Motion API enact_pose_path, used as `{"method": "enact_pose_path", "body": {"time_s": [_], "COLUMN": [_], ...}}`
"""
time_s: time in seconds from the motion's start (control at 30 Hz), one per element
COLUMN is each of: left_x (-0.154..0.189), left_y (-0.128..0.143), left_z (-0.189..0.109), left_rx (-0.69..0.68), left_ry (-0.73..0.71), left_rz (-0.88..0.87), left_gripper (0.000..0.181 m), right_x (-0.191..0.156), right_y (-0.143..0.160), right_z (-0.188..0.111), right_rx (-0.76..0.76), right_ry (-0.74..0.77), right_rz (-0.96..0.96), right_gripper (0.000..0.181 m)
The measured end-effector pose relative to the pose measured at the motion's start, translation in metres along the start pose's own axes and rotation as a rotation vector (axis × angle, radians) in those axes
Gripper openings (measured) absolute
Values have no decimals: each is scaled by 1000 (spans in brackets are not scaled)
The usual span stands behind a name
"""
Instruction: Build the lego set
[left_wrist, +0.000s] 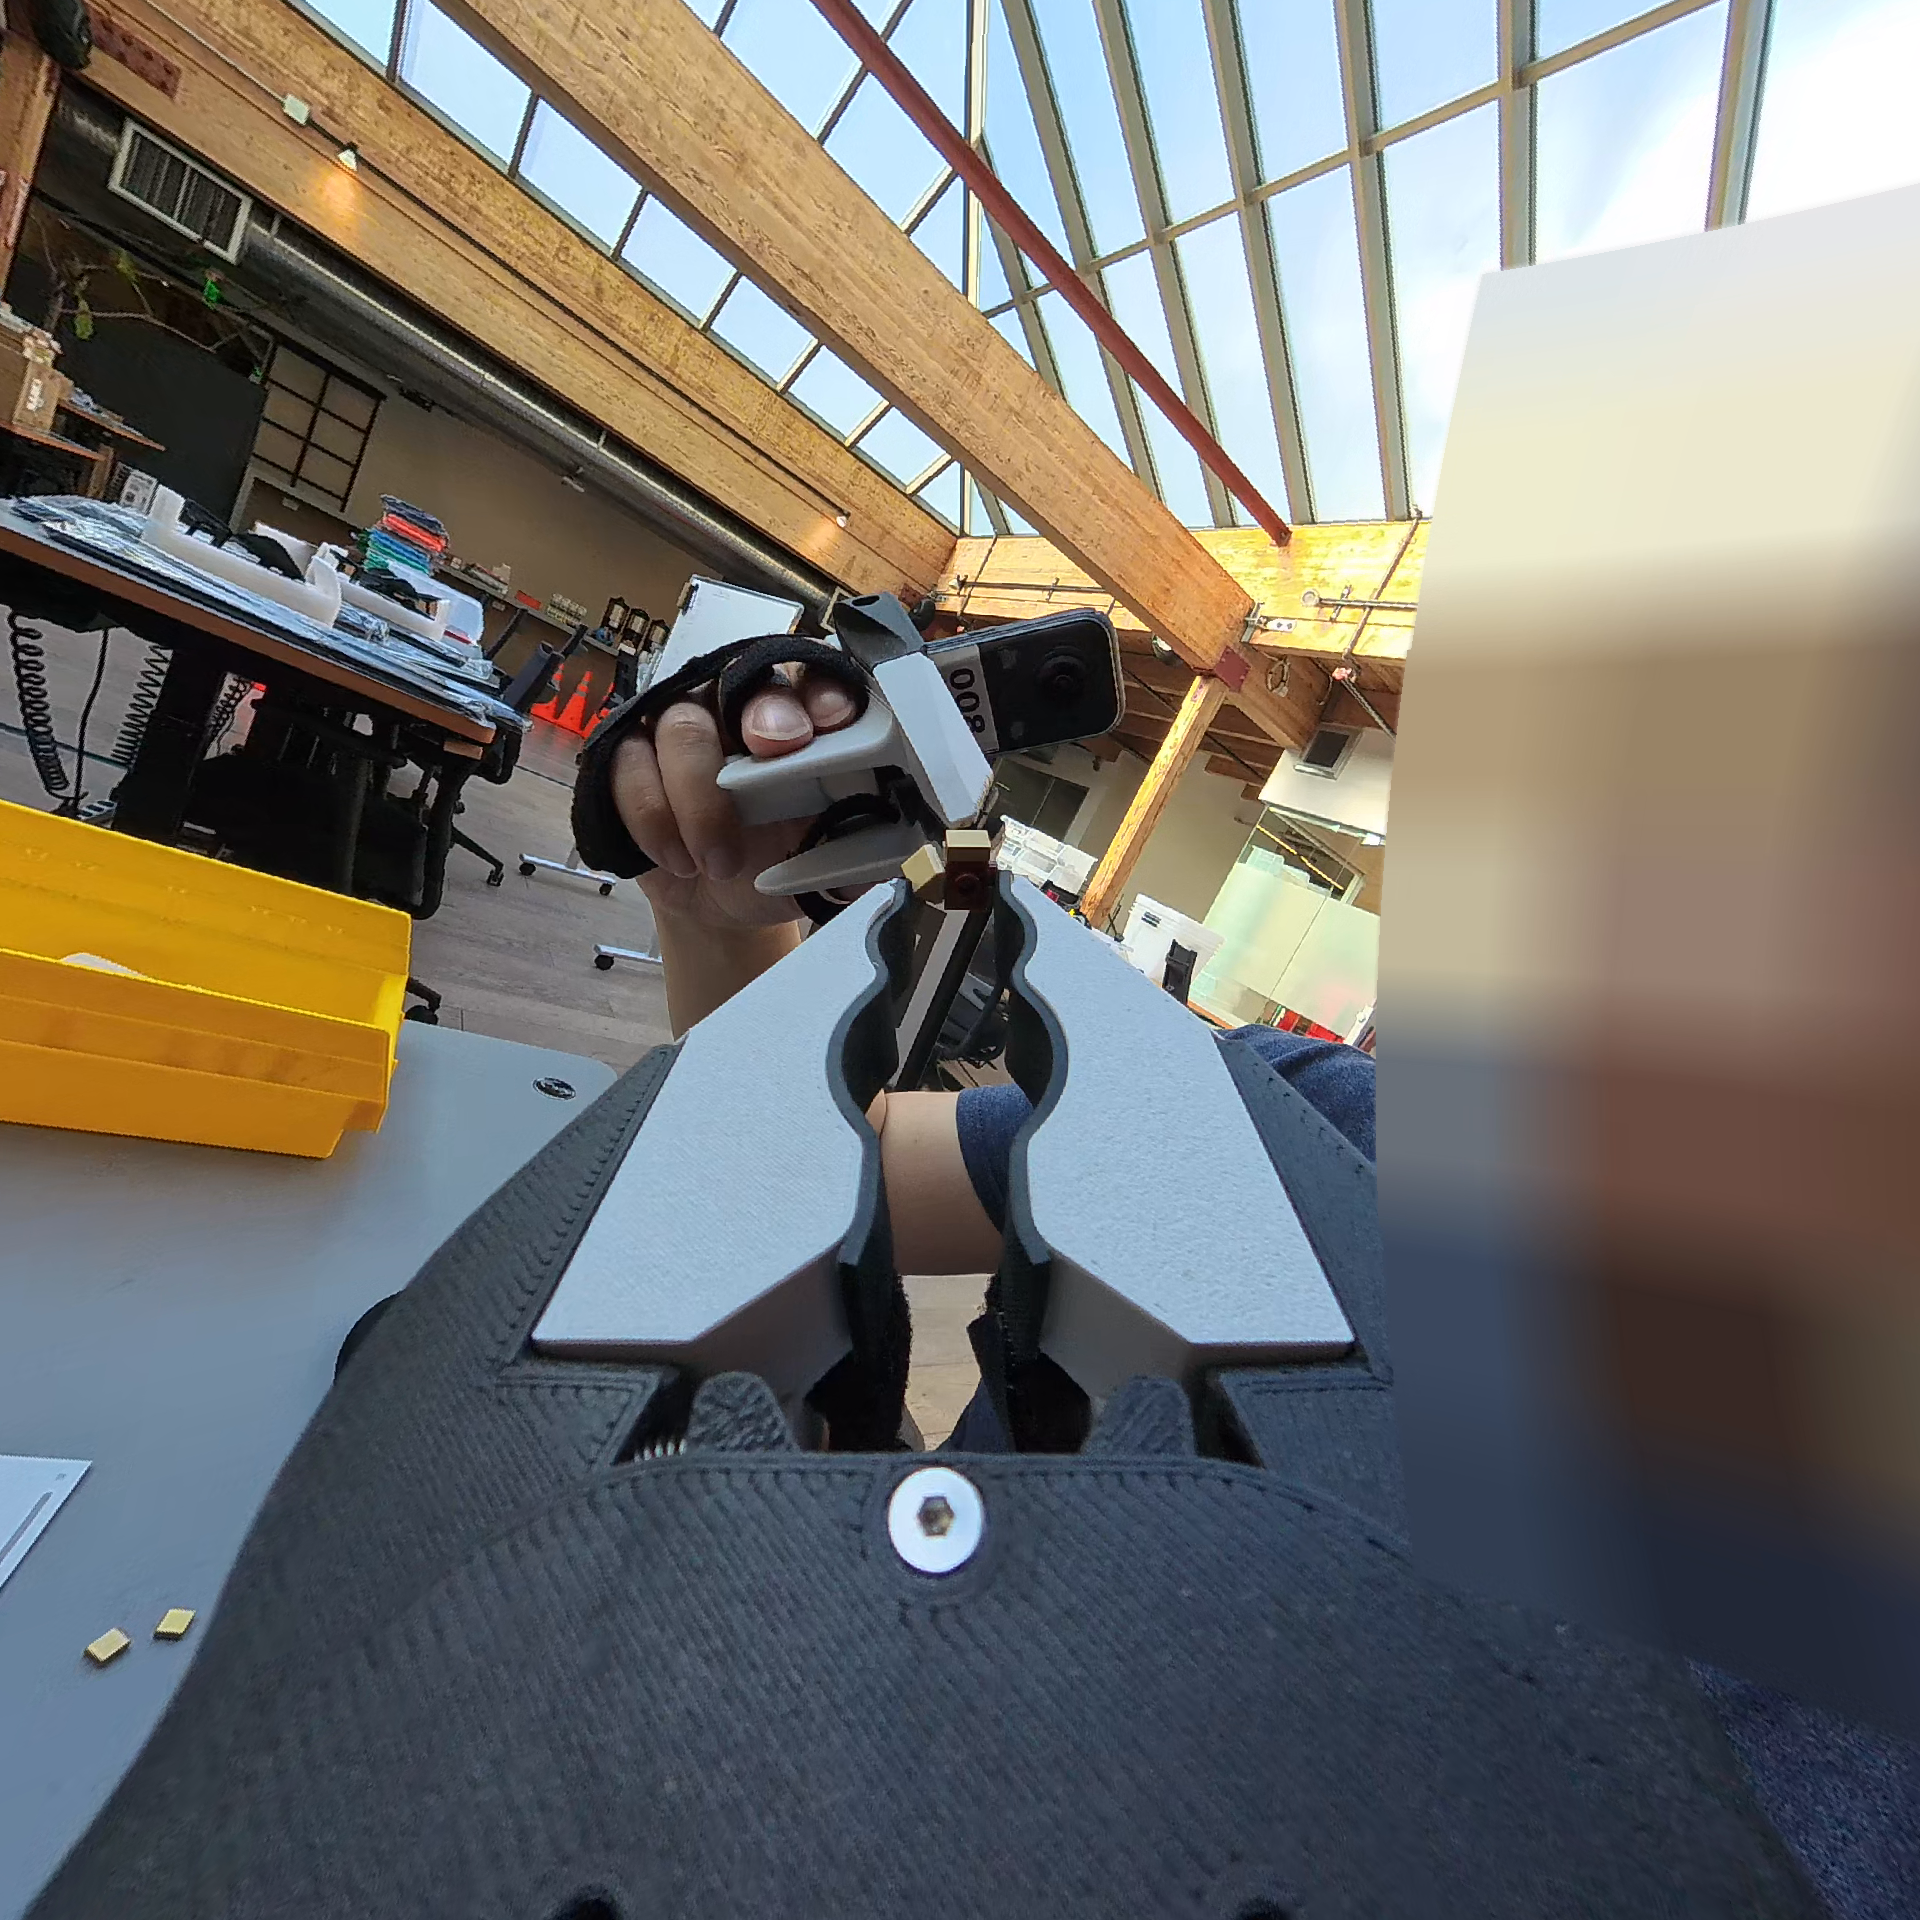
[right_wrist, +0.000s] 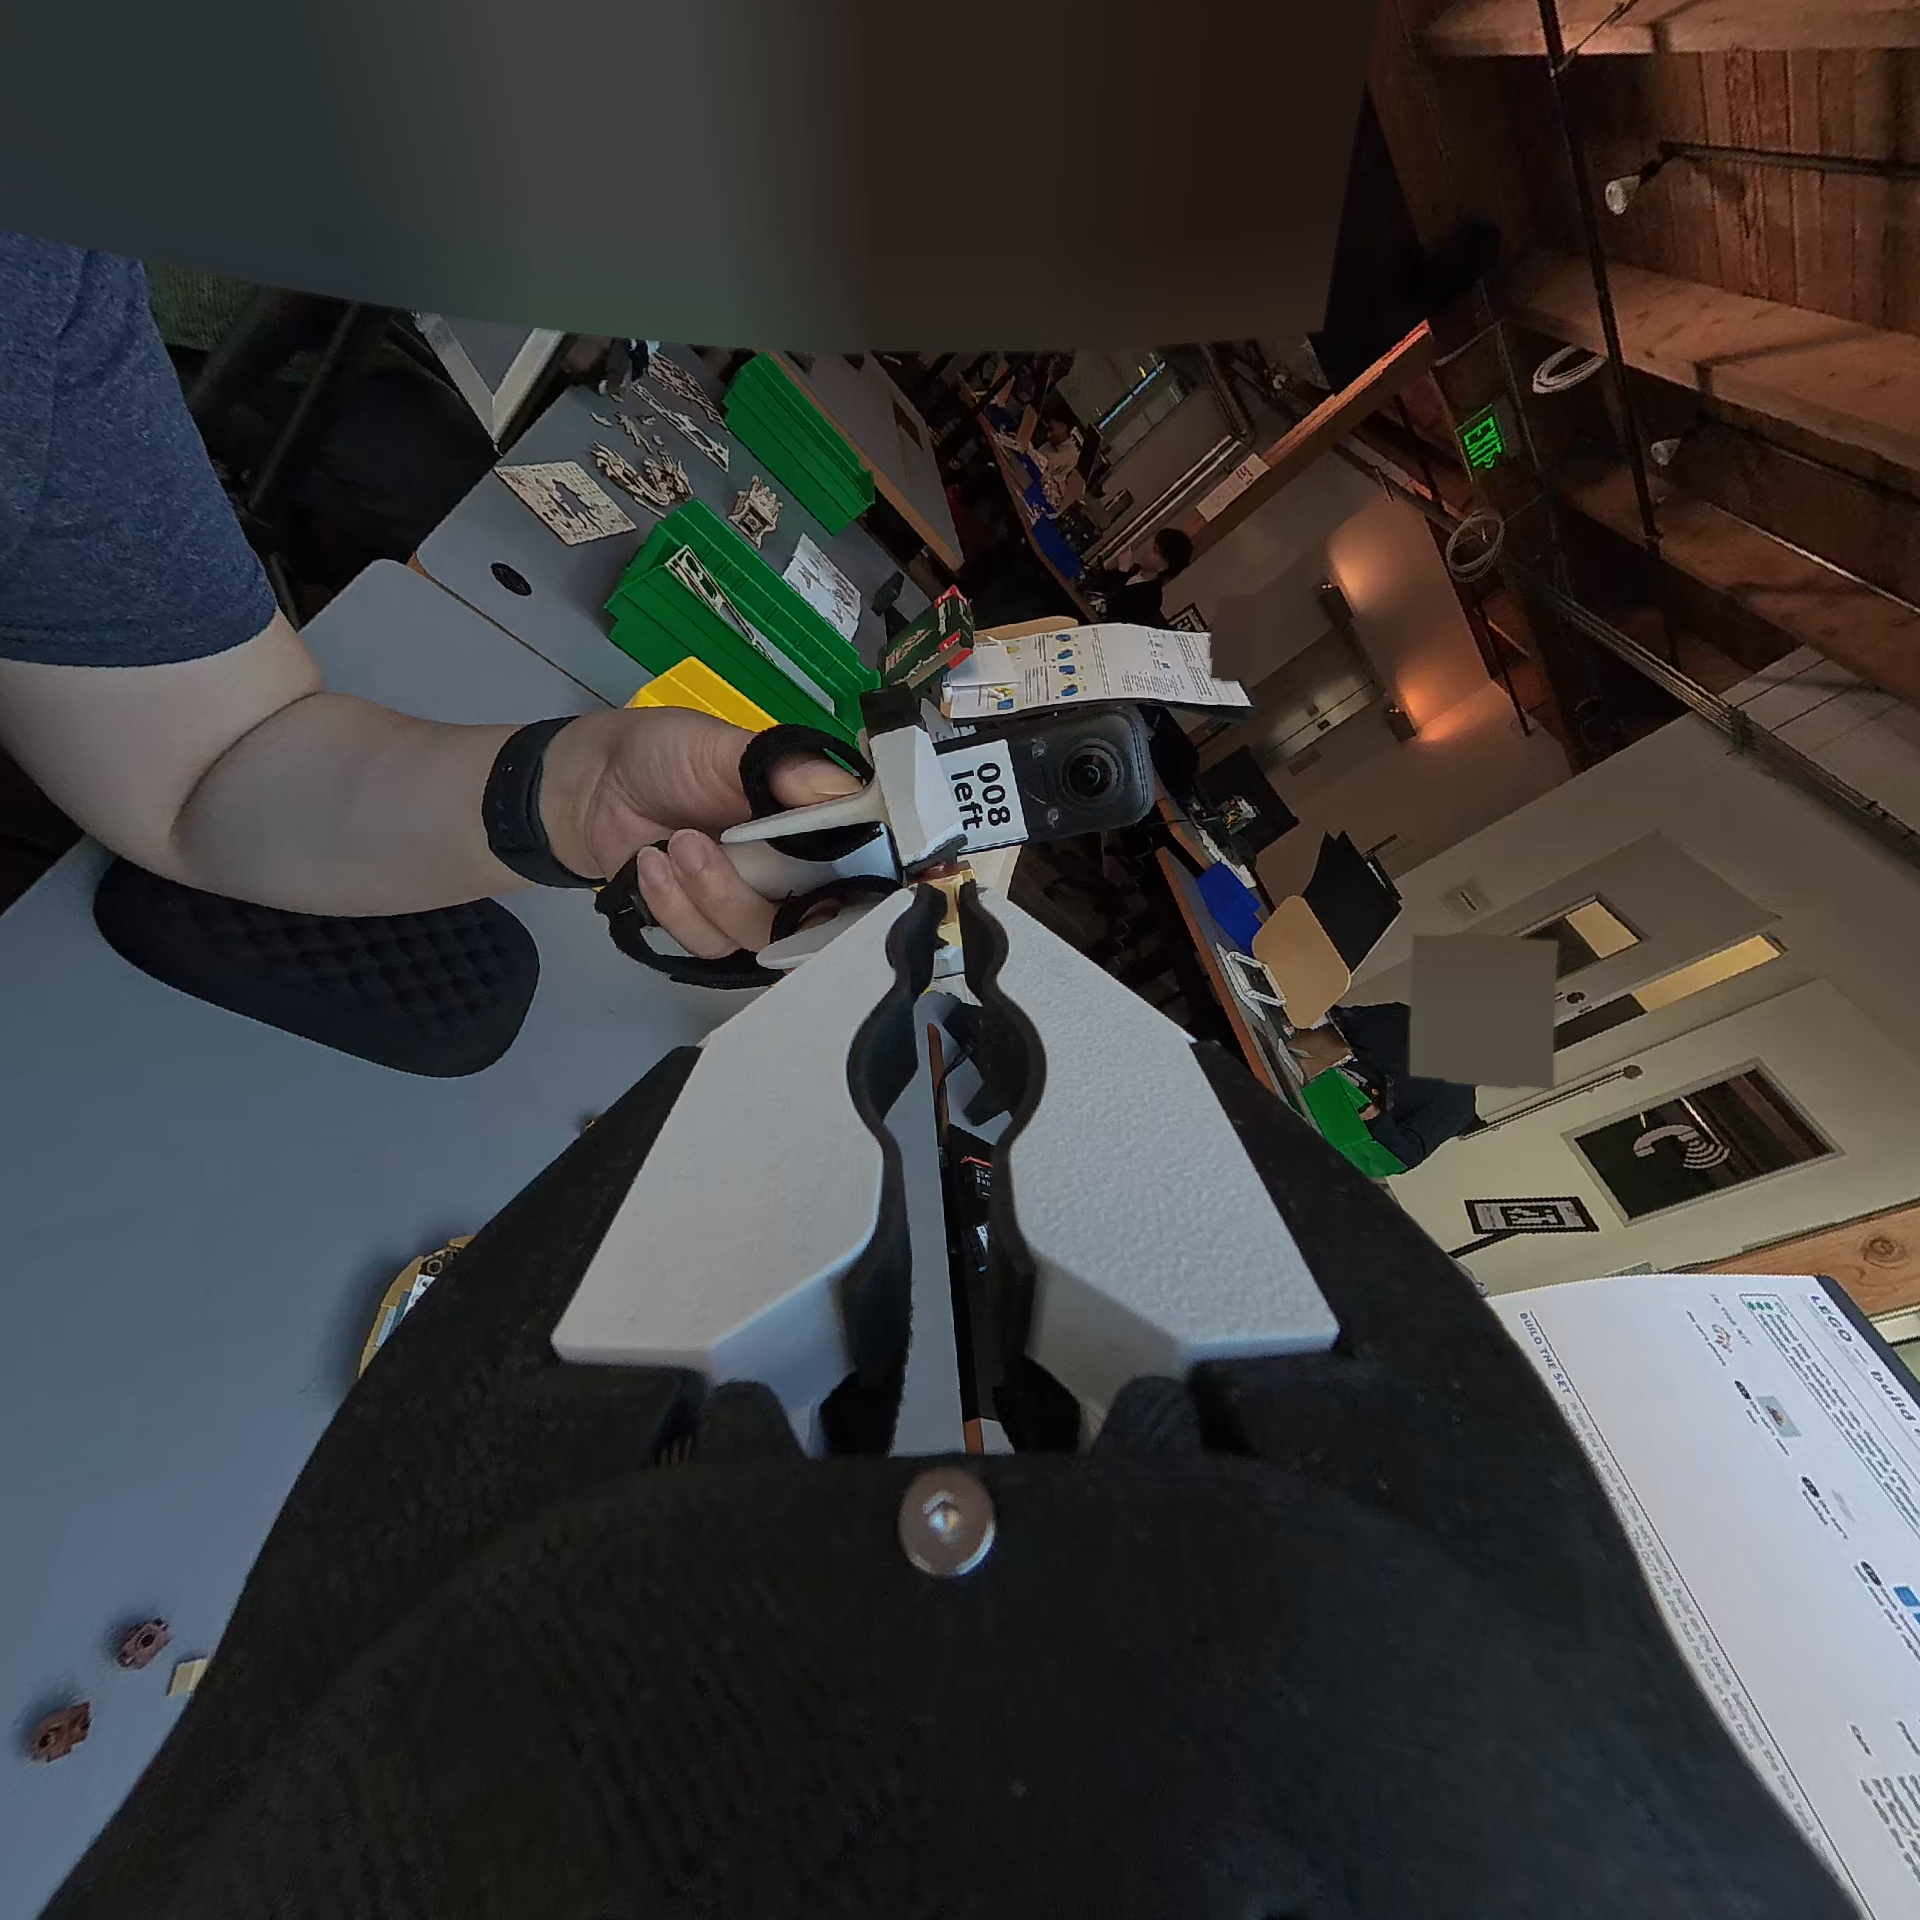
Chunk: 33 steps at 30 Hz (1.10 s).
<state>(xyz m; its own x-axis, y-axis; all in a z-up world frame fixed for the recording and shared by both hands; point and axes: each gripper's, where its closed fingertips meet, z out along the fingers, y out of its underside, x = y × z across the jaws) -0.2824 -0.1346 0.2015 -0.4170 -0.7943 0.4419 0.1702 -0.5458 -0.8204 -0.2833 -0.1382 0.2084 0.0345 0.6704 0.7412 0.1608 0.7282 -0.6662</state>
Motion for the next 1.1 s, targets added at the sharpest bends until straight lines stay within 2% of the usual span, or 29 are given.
{"method": "enact_pose_path", "body": {"time_s": [1.1], "left_x": [-3], "left_y": [4], "left_z": [2], "left_rx": [-20], "left_ry": [-3], "left_rz": [-13], "left_gripper": [13], "right_x": [-4], "right_y": [5], "right_z": [-1], "right_rx": [-46], "right_ry": [-37], "right_rz": [-3], "right_gripper": [7]}}
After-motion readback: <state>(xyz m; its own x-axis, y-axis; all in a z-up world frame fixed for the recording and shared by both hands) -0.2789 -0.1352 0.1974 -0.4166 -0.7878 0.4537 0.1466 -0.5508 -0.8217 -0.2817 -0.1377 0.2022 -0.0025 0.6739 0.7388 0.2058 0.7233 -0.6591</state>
